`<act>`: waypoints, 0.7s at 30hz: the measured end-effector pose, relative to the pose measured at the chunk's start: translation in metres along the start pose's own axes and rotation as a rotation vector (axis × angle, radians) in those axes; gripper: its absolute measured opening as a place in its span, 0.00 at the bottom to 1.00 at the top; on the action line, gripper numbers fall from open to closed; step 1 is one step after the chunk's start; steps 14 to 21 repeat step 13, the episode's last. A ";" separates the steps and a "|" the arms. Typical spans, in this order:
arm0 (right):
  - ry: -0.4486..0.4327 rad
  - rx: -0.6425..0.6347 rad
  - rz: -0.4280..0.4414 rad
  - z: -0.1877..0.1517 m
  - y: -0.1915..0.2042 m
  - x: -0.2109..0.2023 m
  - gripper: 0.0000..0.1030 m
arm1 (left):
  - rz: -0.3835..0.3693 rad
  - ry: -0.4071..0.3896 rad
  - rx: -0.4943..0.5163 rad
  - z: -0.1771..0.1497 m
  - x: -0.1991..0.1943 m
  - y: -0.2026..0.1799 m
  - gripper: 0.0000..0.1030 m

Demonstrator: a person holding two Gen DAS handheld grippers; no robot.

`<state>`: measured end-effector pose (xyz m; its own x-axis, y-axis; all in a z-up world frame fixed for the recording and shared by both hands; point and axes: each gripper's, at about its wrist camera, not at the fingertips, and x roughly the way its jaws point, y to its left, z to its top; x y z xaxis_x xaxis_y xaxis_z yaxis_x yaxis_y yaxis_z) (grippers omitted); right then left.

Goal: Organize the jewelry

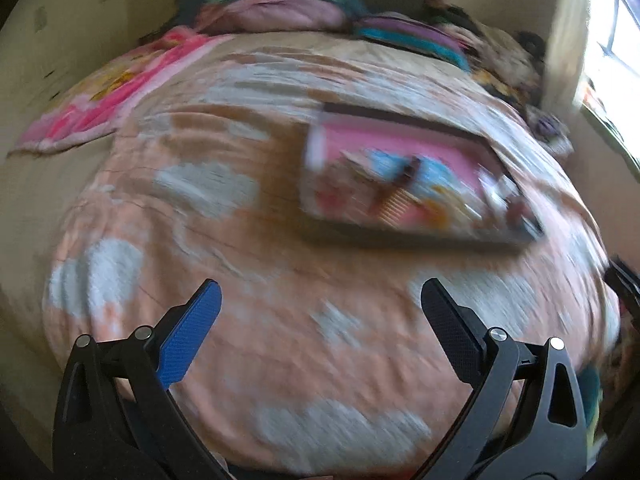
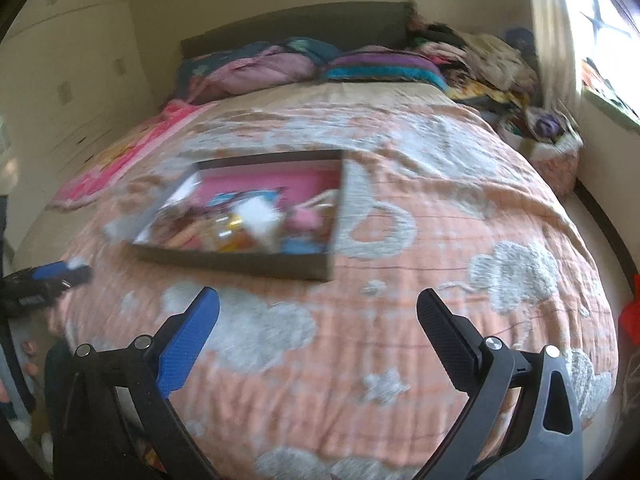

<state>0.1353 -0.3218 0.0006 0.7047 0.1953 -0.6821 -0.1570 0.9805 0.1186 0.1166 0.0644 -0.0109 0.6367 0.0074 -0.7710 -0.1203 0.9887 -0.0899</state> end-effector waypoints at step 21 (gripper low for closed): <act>0.196 0.282 -0.337 0.052 -0.220 0.179 0.96 | 0.369 0.058 -0.291 0.104 0.189 0.167 0.92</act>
